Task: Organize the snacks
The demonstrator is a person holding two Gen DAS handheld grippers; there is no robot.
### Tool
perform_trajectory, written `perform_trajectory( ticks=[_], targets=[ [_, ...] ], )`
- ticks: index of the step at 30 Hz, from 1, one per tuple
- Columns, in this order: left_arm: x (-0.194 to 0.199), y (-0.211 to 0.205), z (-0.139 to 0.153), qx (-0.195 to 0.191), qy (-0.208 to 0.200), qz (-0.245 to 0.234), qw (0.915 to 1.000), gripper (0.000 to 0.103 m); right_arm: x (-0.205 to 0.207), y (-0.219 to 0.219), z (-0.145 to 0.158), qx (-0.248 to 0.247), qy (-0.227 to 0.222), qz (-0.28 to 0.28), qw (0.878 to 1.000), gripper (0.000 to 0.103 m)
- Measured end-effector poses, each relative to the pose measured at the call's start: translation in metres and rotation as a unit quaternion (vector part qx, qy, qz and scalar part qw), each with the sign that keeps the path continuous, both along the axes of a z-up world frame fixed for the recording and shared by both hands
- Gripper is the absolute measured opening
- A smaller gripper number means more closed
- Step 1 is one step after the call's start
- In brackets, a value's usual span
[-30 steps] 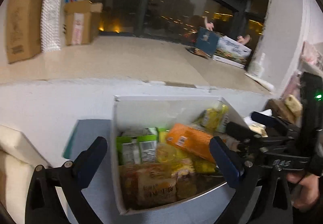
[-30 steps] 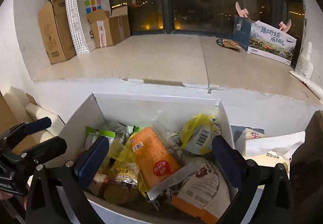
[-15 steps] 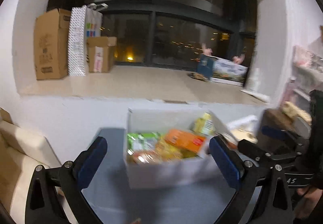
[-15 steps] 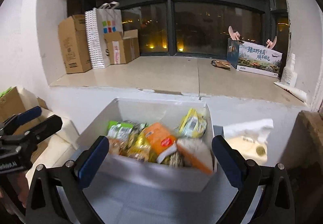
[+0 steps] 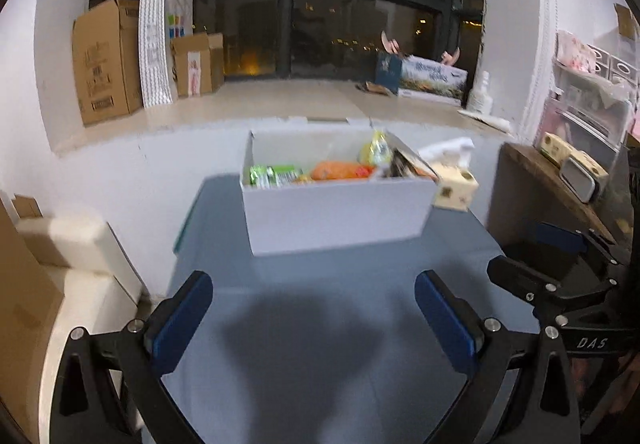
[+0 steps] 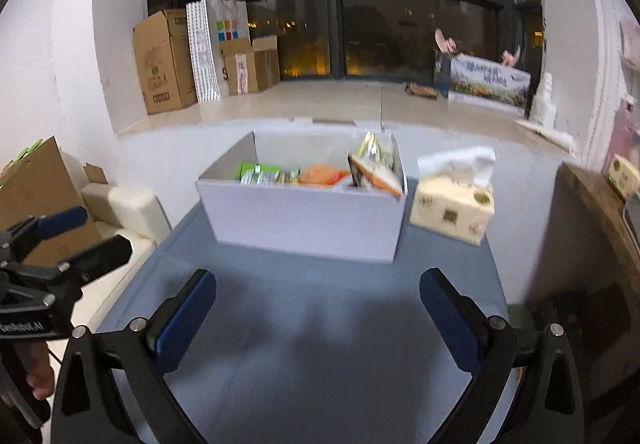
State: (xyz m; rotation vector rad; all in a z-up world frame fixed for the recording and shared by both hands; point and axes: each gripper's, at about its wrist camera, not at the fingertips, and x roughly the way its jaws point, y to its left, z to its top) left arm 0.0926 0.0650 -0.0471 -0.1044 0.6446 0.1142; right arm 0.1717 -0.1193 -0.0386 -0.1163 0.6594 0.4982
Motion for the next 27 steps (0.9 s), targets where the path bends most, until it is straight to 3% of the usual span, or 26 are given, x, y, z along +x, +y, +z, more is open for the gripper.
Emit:
perform_trajectory(
  ticks=[9,27],
  targets=[
    [-0.021,-0.012,0.001,0.009,0.008,-0.004,0.9999,0.103,-0.032,-0.030,-0.001,0.026,0.016,-0.022,0.999,0.103],
    [-0.026,-0.022,0.011,0.017,0.001,-0.016,0.9997,0.103,-0.039,-0.038,0.006,0.029,0.007,-0.031,0.999,0.103]
  ],
)
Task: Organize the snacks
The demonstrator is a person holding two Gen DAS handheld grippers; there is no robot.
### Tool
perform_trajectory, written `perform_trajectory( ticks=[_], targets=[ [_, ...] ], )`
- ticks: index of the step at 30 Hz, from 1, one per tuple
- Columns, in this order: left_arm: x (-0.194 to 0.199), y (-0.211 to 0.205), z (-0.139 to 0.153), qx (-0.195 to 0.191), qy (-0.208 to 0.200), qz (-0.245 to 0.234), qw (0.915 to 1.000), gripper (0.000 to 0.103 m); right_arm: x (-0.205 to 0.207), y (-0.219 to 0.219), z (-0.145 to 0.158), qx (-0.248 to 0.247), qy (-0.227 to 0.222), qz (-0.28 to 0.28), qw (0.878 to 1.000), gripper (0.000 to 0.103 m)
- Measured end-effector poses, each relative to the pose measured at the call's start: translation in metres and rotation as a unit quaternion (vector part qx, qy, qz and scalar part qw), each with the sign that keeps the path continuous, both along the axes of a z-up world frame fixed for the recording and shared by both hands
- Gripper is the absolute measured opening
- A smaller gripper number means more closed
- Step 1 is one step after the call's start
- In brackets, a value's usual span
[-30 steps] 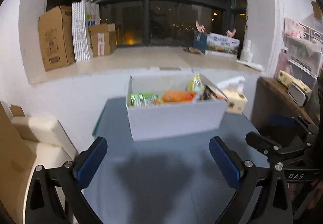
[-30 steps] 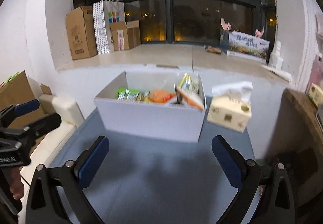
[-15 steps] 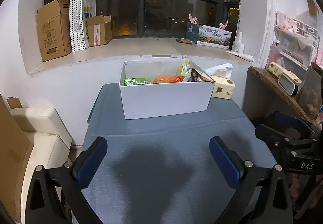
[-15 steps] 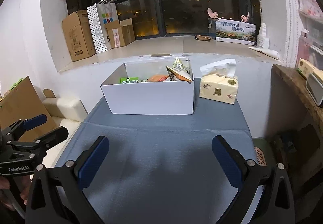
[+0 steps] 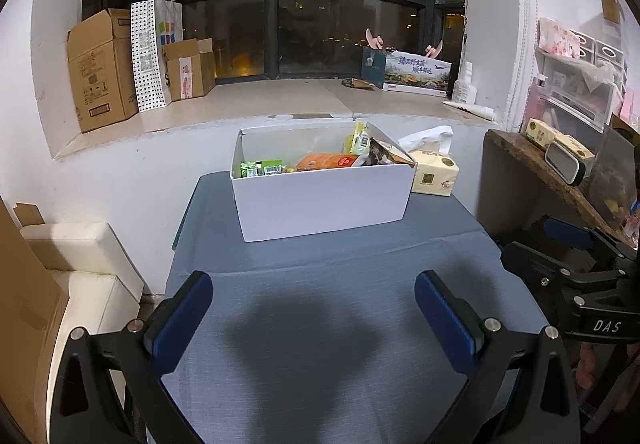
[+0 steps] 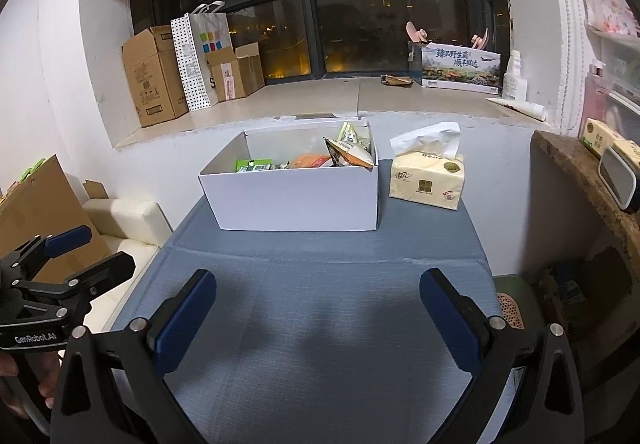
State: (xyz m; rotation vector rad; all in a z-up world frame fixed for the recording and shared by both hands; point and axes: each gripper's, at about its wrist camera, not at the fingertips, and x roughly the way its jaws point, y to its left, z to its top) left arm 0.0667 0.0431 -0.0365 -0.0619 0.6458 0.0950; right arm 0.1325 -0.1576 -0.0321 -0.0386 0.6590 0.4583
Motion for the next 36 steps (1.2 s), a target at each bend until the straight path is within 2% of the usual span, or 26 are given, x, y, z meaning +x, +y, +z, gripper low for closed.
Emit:
perform_trajectory(
  ticks=[36],
  targets=[
    [-0.0039,-0.0034,0.0012,-0.007,-0.003,-0.009,0.9999,0.103,-0.0029,0.0004,0.0017,-0.003,-0.002,-0.002,1.000,0.103]
  ],
)
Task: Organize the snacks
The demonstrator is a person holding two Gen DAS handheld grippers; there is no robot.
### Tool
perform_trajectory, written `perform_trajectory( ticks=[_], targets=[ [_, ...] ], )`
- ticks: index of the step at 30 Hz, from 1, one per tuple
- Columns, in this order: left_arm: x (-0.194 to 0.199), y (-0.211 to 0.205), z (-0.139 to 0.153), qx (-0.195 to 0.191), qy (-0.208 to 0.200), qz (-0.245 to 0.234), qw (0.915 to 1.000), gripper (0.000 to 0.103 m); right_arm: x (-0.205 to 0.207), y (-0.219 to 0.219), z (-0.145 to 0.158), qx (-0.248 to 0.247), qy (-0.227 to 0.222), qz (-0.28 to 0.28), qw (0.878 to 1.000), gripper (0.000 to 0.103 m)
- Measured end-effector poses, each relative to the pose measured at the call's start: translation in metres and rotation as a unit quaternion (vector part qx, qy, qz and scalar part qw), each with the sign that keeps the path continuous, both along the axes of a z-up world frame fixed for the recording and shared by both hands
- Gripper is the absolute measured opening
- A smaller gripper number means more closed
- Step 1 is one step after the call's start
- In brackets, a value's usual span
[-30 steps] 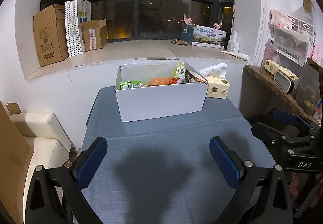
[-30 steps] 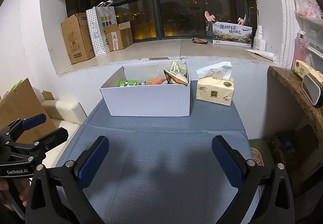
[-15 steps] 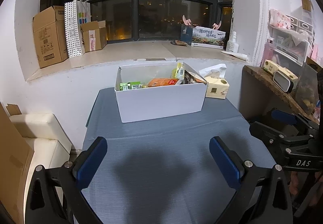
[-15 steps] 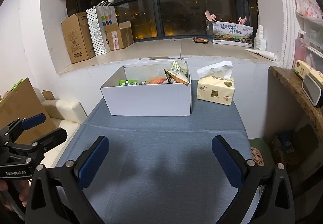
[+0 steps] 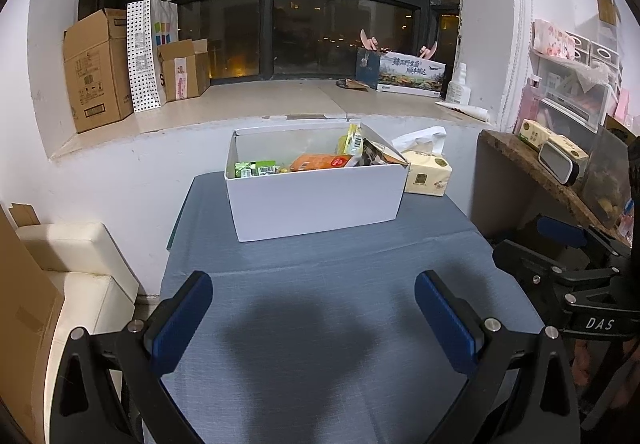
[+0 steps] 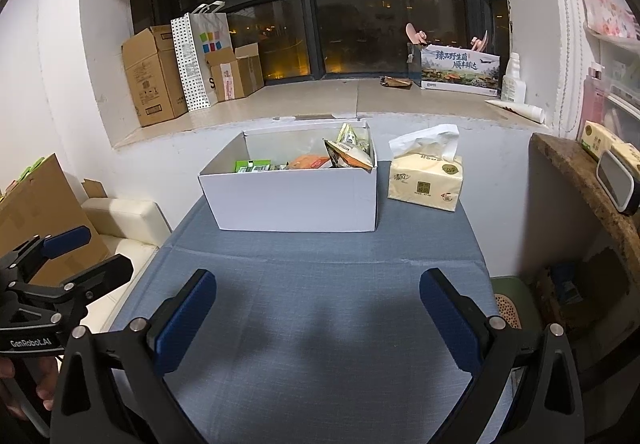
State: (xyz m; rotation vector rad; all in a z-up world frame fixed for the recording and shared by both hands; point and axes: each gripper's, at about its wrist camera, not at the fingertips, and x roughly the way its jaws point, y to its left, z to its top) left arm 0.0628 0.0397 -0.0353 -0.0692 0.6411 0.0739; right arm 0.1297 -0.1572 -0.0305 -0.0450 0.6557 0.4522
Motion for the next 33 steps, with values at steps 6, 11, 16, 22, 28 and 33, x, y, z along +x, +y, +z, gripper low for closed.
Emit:
perform_trajectory(
  ticks=[6,11,16,22,28,33],
  targets=[
    [0.0004,-0.0015,-0.0008,0.001,0.002,-0.003,1.0000,0.103,-0.0005,-0.0003,0.0003,0.002,0.001,0.000,1.000,0.103],
    [0.0007,-0.0032,0.0000,0.002,0.002,-0.005,1.0000,0.103,-0.0010,-0.0003,0.0012,0.002,0.001,-0.001,1.000,0.103],
    [-0.0012,-0.0060,0.0014,0.005,0.001,-0.009,1.0000,0.103,-0.0015,-0.0002,0.0014,0.002,0.000,-0.002,1.000,0.103],
    [-0.0033,-0.0063,0.0039,0.003,-0.003,-0.010,0.9999,0.103,-0.0020,0.0011,0.0014,0.002,-0.001,-0.001,1.000,0.103],
    [-0.0031,-0.0030,0.0055,-0.008,0.000,-0.009,0.9999,0.103,-0.0027,0.0020,0.0009,0.000,-0.002,0.000,1.000,0.103],
    [-0.0021,-0.0023,0.0057,-0.011,0.001,-0.008,0.9999,0.103,-0.0025,0.0019,0.0006,0.000,-0.001,0.000,1.000,0.103]
  ],
)
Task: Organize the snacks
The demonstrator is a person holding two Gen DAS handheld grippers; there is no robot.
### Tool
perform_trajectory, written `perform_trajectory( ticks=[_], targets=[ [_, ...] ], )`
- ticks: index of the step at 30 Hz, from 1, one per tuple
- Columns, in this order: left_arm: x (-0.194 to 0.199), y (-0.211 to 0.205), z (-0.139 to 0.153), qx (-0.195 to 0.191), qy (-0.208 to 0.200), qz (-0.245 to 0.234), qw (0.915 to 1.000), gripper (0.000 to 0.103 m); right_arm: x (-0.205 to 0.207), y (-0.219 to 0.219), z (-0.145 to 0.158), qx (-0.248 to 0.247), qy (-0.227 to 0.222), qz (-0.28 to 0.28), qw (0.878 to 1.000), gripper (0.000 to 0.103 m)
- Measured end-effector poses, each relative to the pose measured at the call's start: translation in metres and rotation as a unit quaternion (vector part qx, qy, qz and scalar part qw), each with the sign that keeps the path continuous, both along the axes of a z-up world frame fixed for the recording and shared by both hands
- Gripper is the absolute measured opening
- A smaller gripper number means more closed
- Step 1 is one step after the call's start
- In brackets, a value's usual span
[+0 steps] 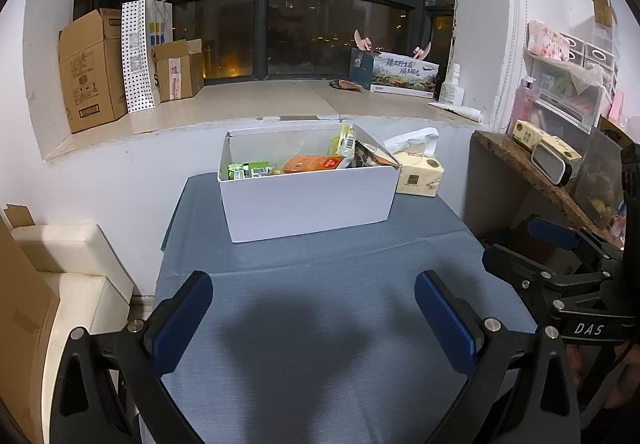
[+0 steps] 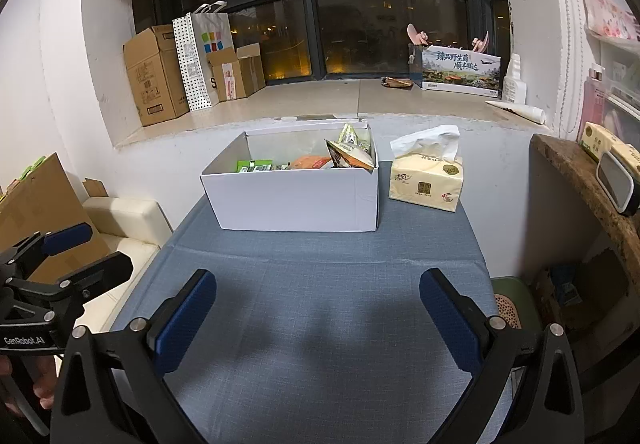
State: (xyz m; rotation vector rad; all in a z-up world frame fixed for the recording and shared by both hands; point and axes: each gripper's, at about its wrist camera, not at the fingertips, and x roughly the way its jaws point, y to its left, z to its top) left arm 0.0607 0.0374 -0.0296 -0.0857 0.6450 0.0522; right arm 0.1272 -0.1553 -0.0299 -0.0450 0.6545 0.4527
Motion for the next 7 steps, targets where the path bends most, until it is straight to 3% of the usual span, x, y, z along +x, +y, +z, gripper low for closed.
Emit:
perform_trajectory(
  ticks=[7],
  targets=[
    [-0.0010,-0.0001,0.0000,-0.002,-0.001,0.000,1.0000,0.103,-0.0002,-0.0011,0.0004,0.000,-0.001,0.002,1.000,0.103]
  ],
)
